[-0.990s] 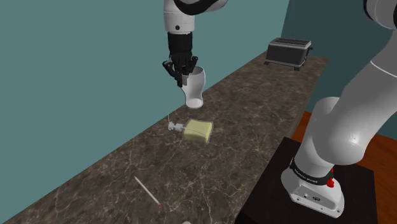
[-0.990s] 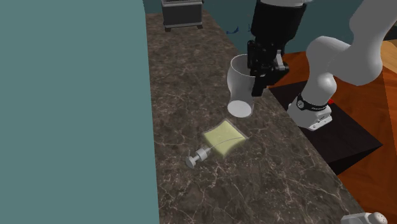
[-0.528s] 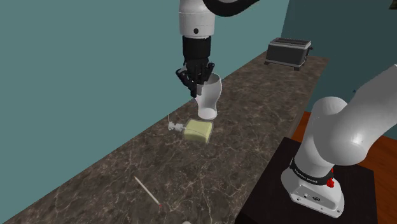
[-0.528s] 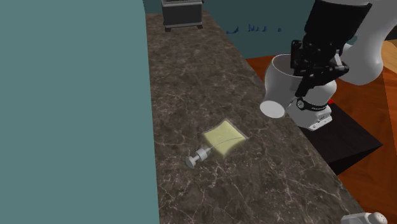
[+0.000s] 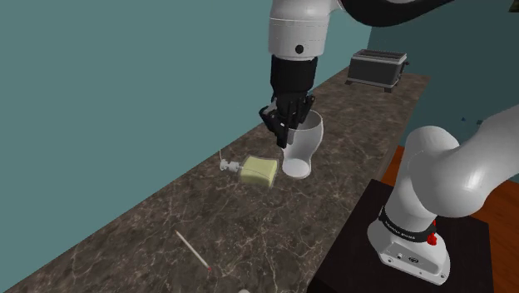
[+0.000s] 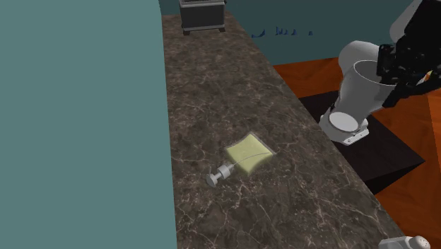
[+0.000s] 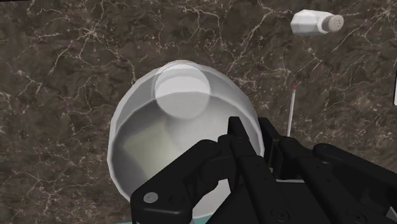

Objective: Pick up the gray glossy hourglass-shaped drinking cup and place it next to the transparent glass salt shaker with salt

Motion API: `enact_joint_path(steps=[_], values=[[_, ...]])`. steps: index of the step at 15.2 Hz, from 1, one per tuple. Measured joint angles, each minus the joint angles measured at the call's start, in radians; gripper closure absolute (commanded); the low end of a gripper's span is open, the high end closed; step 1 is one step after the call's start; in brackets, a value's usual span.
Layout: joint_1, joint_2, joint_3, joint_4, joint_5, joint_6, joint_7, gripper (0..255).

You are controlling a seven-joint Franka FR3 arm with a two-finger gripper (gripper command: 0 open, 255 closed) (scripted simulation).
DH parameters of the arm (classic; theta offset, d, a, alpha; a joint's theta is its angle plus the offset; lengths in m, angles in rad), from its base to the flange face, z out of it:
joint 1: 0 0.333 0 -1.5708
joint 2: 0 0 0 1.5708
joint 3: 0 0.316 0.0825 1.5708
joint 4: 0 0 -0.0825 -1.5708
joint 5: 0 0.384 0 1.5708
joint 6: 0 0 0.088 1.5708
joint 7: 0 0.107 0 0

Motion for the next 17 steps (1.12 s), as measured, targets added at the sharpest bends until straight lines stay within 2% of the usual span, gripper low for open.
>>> enact_joint_path(steps=[6,17], values=[[0.058,-0.130,0.073,-0.073,0.069,-0.041,0.098,255],[0.078,-0.170,0.108,-0.227,0.105,0.073,0.095,255]])
